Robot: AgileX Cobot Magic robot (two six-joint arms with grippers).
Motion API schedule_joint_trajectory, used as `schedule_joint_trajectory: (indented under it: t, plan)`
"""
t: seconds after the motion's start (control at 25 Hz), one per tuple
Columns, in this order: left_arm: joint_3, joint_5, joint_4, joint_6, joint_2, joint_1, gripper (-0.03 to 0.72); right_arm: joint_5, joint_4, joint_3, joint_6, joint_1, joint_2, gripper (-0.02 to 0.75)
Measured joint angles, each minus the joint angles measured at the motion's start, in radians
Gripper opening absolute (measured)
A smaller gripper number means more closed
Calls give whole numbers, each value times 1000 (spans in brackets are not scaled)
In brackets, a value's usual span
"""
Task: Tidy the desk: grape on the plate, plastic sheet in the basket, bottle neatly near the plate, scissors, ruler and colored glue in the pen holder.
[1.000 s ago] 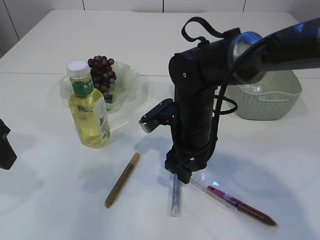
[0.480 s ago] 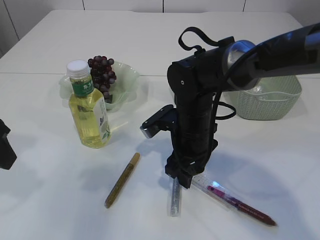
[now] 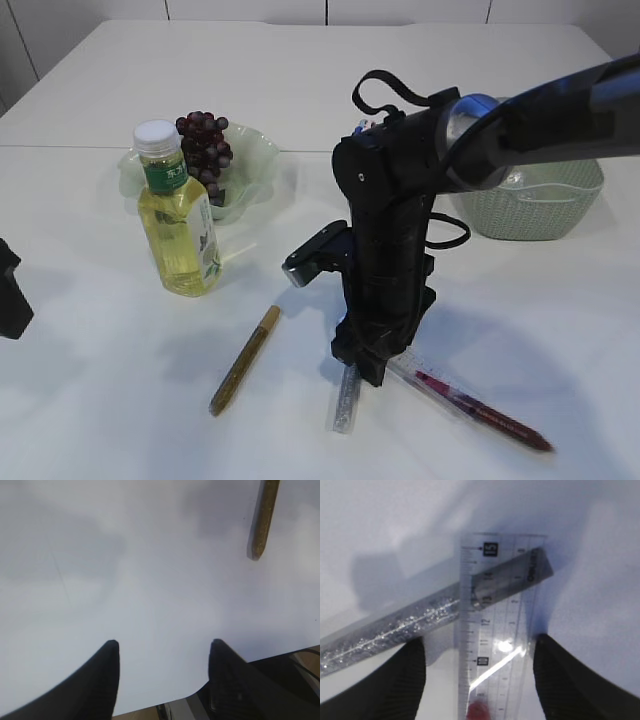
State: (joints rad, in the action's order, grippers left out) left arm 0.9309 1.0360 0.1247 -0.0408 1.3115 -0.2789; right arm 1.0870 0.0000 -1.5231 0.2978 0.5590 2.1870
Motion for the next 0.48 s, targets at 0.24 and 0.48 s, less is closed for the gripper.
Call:
schedule_joint_trajectory:
  t: [0.24, 0.48]
  plan:
    - [0, 0, 0, 0, 0, 0, 415, 0, 0, 0, -1, 0, 0, 410]
    - [0, 0, 0, 0, 0, 0, 415, 0, 0, 0, -1, 0, 0, 320]
